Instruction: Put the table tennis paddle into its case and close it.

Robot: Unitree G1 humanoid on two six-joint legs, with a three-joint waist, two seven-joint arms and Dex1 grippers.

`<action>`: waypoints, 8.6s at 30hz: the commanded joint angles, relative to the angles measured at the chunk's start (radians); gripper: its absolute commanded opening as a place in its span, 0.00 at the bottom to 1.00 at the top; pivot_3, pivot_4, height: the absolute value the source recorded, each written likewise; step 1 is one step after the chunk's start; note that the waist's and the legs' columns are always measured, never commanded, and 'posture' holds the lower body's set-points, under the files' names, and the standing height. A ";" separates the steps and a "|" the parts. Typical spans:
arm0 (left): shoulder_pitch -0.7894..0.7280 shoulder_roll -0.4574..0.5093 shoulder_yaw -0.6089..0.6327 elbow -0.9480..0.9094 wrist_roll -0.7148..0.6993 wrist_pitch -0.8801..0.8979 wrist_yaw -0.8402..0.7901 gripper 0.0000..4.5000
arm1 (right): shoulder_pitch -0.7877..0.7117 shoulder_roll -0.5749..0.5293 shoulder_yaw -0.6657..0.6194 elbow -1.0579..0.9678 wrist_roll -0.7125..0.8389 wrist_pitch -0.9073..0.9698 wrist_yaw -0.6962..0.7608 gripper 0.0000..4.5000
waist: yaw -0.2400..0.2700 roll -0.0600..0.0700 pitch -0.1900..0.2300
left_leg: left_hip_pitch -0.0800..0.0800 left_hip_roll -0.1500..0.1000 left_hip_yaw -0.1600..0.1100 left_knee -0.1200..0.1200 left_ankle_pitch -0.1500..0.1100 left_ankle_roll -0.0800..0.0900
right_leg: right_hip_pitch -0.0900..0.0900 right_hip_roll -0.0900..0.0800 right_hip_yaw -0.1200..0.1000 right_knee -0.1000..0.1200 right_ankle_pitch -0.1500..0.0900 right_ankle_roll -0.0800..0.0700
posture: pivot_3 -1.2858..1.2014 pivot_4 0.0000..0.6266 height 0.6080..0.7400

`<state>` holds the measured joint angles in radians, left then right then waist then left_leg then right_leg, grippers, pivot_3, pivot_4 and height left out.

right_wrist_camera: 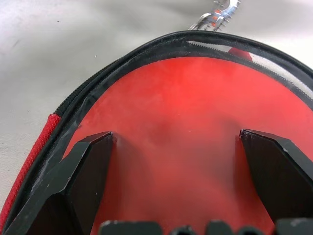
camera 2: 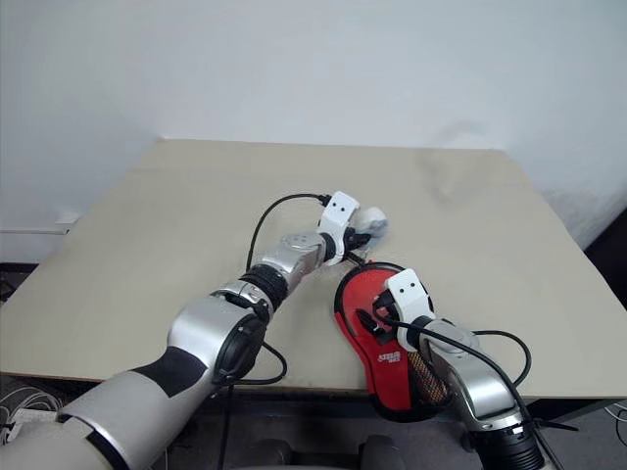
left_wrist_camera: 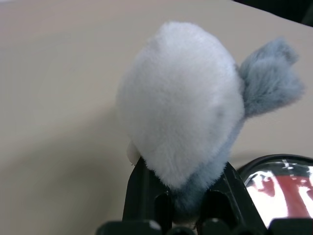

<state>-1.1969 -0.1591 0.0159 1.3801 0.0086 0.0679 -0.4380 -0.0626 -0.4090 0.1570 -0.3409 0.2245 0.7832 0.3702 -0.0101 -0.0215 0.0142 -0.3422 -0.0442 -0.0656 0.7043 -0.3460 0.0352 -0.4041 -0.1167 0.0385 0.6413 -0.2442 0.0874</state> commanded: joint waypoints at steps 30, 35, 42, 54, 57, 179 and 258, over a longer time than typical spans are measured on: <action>0.054 0.105 -0.016 -0.094 0.020 -0.088 -0.599 0.99 | -0.032 -0.021 0.020 0.139 -0.029 0.025 0.057 1.00 | 0.000 0.002 -0.001 | 0.001 0.000 -0.001 0.001 0.000 0.000 | 0.003 0.000 -0.001 0.000 0.000 0.000 | 0.52 0.00 0.82; 0.043 0.126 0.009 -0.105 -0.012 -0.059 -0.656 0.99 | -0.034 -0.025 0.013 0.134 -0.024 0.028 0.067 1.00 | 0.000 0.002 -0.001 | 0.001 0.000 -0.001 0.001 0.000 0.000 | 0.003 0.000 -0.001 0.000 0.000 0.000 | 0.52 0.00 0.82; 0.055 0.224 0.011 -0.162 -0.033 -0.042 -0.791 0.99 | -0.020 -0.156 -0.040 0.020 -0.003 0.089 0.118 1.00 | 0.011 0.003 -0.001 | 0.001 -0.001 -0.001 0.001 0.000 0.001 | 0.003 -0.001 -0.001 0.000 0.000 0.000 | 0.52 0.00 0.82; 0.281 0.317 -0.107 -0.574 -0.063 0.150 -0.958 0.99 | -0.025 -0.302 -0.347 -0.072 0.182 0.138 0.256 1.00 | 0.014 0.004 0.000 | -0.001 0.000 0.000 0.003 -0.001 0.003 | 0.003 0.000 -0.001 0.000 0.000 0.000 | 0.52 0.00 0.82; 0.371 0.304 -0.152 -0.757 -0.084 0.234 -0.951 0.99 | -0.094 -0.268 -0.384 -0.016 0.210 0.157 0.226 1.00 | 0.013 0.004 0.000 | -0.001 0.001 0.001 0.003 -0.001 0.003 | 0.002 0.000 0.000 0.000 0.000 0.000 | 0.52 0.00 0.82; 0.605 0.162 -0.600 -0.863 0.059 0.432 -0.533 1.00 | 0.669 -0.725 -0.811 0.109 0.027 -0.286 0.898 0.00 | 0.074 0.019 -0.006 | 0.016 -0.001 -0.002 0.003 -0.012 0.018 | 0.031 -0.003 -0.004 -0.021 -0.001 0.010 | 0.52 0.00 0.82; 0.583 0.143 -0.577 -0.800 0.067 0.412 -0.502 1.00 | 0.303 -0.651 -0.450 0.098 0.063 -0.067 0.716 0.15 | 0.078 0.004 -0.011 | 0.018 0.000 -0.003 0.003 -0.013 0.018 | 0.032 -0.004 -0.005 -0.028 -0.001 0.010 | 0.52 0.00 0.82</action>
<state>-0.6477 -0.0369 -0.5292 0.4984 0.0392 0.4282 -0.9533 0.2386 -1.0301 -0.2535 -0.2460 0.2590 0.6890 1.0545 0.0682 -0.0170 0.0030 -0.3244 -0.0444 -0.0686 0.7068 -0.3592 0.0532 -0.3719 -0.1212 0.0335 0.6127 -0.2447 0.0975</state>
